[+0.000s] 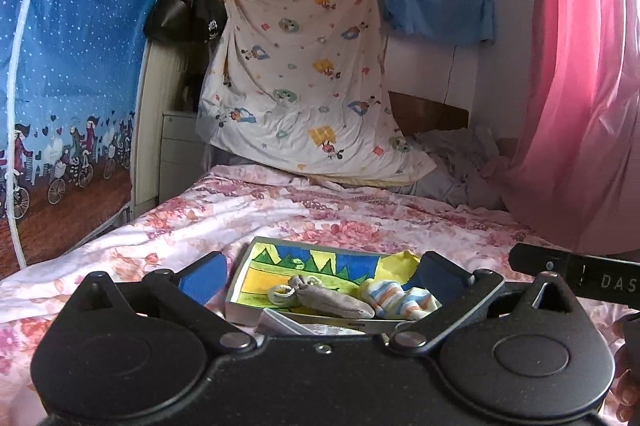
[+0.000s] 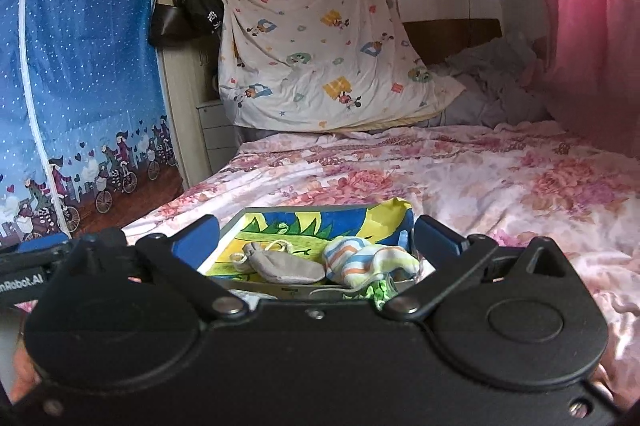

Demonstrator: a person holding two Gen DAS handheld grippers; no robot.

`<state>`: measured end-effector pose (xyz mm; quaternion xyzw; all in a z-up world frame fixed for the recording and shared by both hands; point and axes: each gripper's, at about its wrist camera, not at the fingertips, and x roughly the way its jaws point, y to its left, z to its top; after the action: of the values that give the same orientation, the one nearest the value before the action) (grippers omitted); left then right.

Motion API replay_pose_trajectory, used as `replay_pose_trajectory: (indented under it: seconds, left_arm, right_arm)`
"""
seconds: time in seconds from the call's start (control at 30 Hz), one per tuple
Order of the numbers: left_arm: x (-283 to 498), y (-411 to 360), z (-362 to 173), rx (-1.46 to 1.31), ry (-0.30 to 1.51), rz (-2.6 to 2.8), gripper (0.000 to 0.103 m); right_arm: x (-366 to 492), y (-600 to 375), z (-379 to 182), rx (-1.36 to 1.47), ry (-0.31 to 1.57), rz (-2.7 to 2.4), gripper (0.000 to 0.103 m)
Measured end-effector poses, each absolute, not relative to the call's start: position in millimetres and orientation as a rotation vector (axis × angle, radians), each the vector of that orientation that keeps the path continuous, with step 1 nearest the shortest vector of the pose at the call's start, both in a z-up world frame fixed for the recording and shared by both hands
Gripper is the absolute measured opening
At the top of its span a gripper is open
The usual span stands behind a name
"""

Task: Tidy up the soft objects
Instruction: 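Raise both grippers away from the tray, then move the left gripper to the white towel while the right gripper approaches the black Stellest cloth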

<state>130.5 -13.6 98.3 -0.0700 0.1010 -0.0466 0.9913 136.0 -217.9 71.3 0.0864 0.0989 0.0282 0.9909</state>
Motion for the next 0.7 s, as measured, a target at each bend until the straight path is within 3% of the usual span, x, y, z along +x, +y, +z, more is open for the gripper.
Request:
replay_pose_trajectory:
  seconds: [0.3, 0.7]
  left_arm:
    - [96.1, -0.4, 88.2, -0.098, 0.206, -0.081, 0.102]
    - [80.0, 22.9, 40.4, -0.052, 0.274, -0.075, 0.102]
  right_arm:
    - [83.6, -210.3, 71.3, 0.115, 0.193, 0.037, 0.102]
    - [77.2, -182.4, 36.0, -0.003, 0.237, 0.069, 0.102]
